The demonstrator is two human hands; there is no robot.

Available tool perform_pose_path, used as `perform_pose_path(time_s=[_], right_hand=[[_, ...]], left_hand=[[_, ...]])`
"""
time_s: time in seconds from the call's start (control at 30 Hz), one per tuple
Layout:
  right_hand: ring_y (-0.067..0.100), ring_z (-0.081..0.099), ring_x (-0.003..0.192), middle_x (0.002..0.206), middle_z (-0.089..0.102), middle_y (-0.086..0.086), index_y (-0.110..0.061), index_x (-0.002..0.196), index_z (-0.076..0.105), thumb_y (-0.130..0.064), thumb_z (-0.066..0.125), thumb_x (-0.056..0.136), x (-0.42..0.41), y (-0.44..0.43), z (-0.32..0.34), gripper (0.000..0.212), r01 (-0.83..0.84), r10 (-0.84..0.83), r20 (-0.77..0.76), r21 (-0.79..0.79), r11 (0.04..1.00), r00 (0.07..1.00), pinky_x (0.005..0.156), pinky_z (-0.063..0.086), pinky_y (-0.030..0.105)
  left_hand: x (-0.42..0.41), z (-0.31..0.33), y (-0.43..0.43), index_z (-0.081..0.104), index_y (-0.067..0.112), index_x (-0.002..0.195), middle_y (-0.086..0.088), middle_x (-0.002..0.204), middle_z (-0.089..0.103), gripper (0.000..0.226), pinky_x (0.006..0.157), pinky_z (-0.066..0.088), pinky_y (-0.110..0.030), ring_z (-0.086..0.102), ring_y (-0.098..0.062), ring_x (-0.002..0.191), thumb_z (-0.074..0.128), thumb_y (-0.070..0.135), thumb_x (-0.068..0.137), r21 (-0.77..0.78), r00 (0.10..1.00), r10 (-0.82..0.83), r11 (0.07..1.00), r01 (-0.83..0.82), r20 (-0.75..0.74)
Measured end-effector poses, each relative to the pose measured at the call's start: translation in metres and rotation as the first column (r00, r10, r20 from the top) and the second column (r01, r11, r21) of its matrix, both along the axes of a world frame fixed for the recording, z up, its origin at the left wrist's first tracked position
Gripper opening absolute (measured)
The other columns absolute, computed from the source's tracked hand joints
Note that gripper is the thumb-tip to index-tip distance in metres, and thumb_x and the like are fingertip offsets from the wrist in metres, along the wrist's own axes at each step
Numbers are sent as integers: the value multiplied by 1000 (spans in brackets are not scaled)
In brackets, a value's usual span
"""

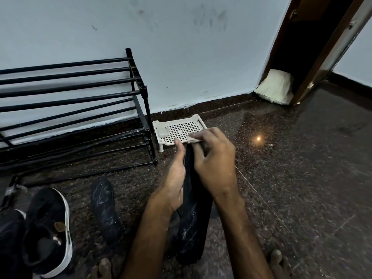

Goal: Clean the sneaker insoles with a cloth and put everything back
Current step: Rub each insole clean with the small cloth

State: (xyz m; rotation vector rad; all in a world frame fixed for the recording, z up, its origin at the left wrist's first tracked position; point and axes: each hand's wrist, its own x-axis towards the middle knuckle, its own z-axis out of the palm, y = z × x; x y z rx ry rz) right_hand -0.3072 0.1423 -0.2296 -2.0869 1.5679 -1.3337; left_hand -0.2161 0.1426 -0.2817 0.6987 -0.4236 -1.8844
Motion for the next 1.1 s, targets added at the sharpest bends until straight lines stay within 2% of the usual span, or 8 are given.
perform_pose_path(time_s=[0.13, 0.33, 0.5, 0.57, 0.67, 0.87, 1.03, 1.1], right_hand=[[9, 60, 96, 99, 62, -8, -15, 101, 75, -2, 67, 86, -6, 3, 4, 22, -184, 216, -147, 205, 961, 965, 92, 48, 14], [-1, 51, 83, 100, 59, -7, -10, 106, 72, -3, 63, 90, -8, -5, 8, 20, 160, -154, -88, 58, 985, 984, 79, 32, -8], [5, 59, 93, 99, 64, -7, -15, 98, 75, -1, 68, 85, -6, 1, 7, 20, -195, 226, -131, 217, 957, 965, 91, 46, 11], [7, 60, 95, 101, 65, -6, -18, 98, 75, -2, 67, 86, -16, 0, 6, 22, -87, 140, -190, 262, 961, 972, 96, 49, 20], [2, 54, 84, 98, 59, -8, -15, 103, 73, -4, 63, 89, -16, -3, 9, 20, 175, -149, -171, 152, 973, 974, 87, 41, 6], [0, 58, 87, 97, 65, -7, -15, 98, 75, 1, 68, 85, 2, 4, 9, 22, -130, 148, -82, 193, 972, 986, 88, 46, 7], [1, 51, 85, 102, 62, -6, -14, 107, 71, -5, 64, 90, -7, 0, 10, 20, 223, -210, -105, 128, 966, 972, 76, 28, -12], [0, 53, 87, 102, 61, -9, -14, 107, 72, -5, 65, 90, 0, 0, 14, 21, 150, -145, -52, 119, 982, 988, 85, 36, -6]], left_hand=[[13, -6, -6, 75, 8, 112, -21, 119, 68, 89, 99, 52, -44, 66, -33, 112, 33, 80, 82, -21, 999, 40, 999, -41, -20], [3, -5, -4, 75, 14, 113, -16, 114, 70, 86, 95, 51, -40, 66, -28, 110, 27, 79, 83, -49, 998, -52, 997, 54, 39], [9, -6, -6, 61, 8, 132, -24, 134, 59, 100, 109, 41, -50, 58, -36, 124, 38, 87, 75, -37, 999, 40, 999, -39, 32], [13, -10, -10, 64, 6, 127, -24, 120, 65, 101, 98, 51, -46, 64, -35, 111, 28, 87, 78, -51, 998, 48, 998, -46, 45], [11, -7, -9, 68, 8, 118, -16, 102, 70, 95, 79, 59, -38, 68, -29, 93, 24, 84, 81, -72, 998, 15, 997, -11, 55], [12, -1, -4, 77, 11, 103, -19, 104, 71, 96, 81, 59, -38, 71, -30, 97, 19, 85, 79, -75, 996, 37, 997, -30, 83], [12, 1, -4, 69, 7, 118, -18, 107, 64, 102, 85, 53, -39, 62, -33, 100, 24, 88, 75, -103, 998, 15, 995, -9, 66], [8, 4, -2, 70, 8, 115, -19, 107, 66, 99, 90, 52, -42, 61, -36, 108, 27, 87, 73, -106, 995, 23, 994, -13, 97]])
